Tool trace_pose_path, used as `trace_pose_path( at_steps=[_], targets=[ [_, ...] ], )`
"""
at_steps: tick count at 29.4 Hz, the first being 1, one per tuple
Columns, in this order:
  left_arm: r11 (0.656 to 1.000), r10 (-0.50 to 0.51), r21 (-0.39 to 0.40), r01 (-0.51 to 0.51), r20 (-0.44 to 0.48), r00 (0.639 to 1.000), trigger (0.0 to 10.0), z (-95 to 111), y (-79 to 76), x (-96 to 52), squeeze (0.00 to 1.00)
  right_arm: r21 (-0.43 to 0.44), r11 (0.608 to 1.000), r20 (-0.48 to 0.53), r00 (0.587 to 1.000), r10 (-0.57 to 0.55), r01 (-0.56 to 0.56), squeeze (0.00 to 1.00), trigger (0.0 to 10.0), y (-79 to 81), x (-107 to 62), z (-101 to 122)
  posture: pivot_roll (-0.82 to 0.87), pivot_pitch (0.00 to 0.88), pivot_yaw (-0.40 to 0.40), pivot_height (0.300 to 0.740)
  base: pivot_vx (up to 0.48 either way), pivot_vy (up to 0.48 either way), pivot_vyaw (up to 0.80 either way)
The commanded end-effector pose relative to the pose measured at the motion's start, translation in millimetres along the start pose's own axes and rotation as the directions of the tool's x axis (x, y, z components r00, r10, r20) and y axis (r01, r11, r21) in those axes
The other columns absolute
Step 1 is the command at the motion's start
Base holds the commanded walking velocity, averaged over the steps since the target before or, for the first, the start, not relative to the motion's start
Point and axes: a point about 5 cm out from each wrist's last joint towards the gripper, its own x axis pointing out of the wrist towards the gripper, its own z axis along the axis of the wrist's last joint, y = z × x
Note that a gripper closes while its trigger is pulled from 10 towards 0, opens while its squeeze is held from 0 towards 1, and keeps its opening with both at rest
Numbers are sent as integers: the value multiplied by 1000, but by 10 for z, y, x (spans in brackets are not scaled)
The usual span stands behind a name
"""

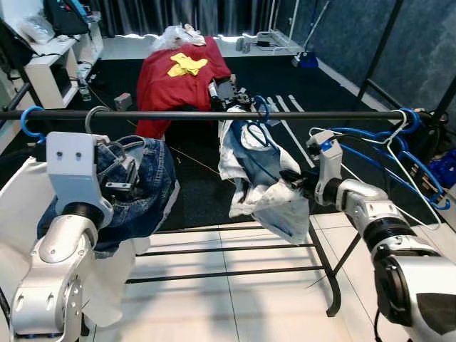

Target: Hang hanger

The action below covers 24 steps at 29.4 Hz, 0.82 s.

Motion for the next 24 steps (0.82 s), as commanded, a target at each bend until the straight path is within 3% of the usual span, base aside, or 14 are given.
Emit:
trace_pose_path(
  at_steps=[1, 4, 5, 7, 11, 14, 15, 17, 19, 21, 24],
  targets=[
    [1000, 9, 11, -9, 5, 1000, 10000, 3, 31, 17, 0, -38, 999, 69, 998, 11, -9, 0, 0, -9, -10, 136, -45, 0, -51, 740, 0, 0, 0],
    [998, 58, 31, -59, 54, 997, 10000, 67, 242, 110, 0, -104, 974, 7, 980, 201, -199, 0, 0, 29, -143, 29, -65, 0, -62, 740, 0, 0, 0],
    [998, 58, 31, -59, 54, 997, 10000, 67, 242, 110, 0, -104, 974, 7, 980, 201, -199, 0, 0, 29, -143, 29, -65, 0, -62, 740, 0, 0, 0],
    [996, 81, 27, -83, 74, 994, 10000, 82, 363, 154, 0, -101, 943, -7, 948, 318, -317, 0, 0, 75, -239, -34, -70, 0, -67, 740, 0, 0, 0],
    [997, 78, 24, -80, 75, 994, 10000, 73, 366, 161, 0, -96, 937, -3, 942, 336, -335, 0, 0, 83, -257, -39, -74, 0, -67, 740, 0, 0, 0],
    [997, -51, 60, 49, 21, 998, 10000, -145, 203, 116, 0, -87, 875, -1, 878, 478, -476, 0, 0, 221, -381, -36, -92, 0, -67, 740, 0, 0, 0],
    [997, -51, 60, 49, 21, 998, 10000, -145, 203, 116, 0, -87, 875, -1, 878, 478, -476, 0, 0, 221, -381, -36, -92, 0, -67, 740, 0, 0, 0],
    [989, -130, 67, 129, 8, 991, 10000, -205, 130, 115, 0, -90, 823, -14, 827, 562, -561, 0, 0, 305, -493, -3, -100, 0, -74, 740, 0, 0, 0],
    [989, -130, 67, 129, 8, 991, 10000, -205, 130, 115, 0, -90, 823, -14, 827, 562, -561, 0, 0, 305, -493, -3, -100, 0, -74, 740, 0, 0, 0],
    [958, -279, -42, 284, 85, 956, 10000, -74, 10, 131, 0, -105, 742, -34, 748, 663, -662, 0, 0, 415, -641, 105, -106, 0, -73, 740, 0, 0, 0],
    [934, -336, -85, 347, 127, 933, 10000, 2, -37, 132, 0, -112, 714, -40, 721, 691, -691, 0, 0, 450, -683, 153, -108, 0, -73, 740, 0, 0, 0]
  ],
)
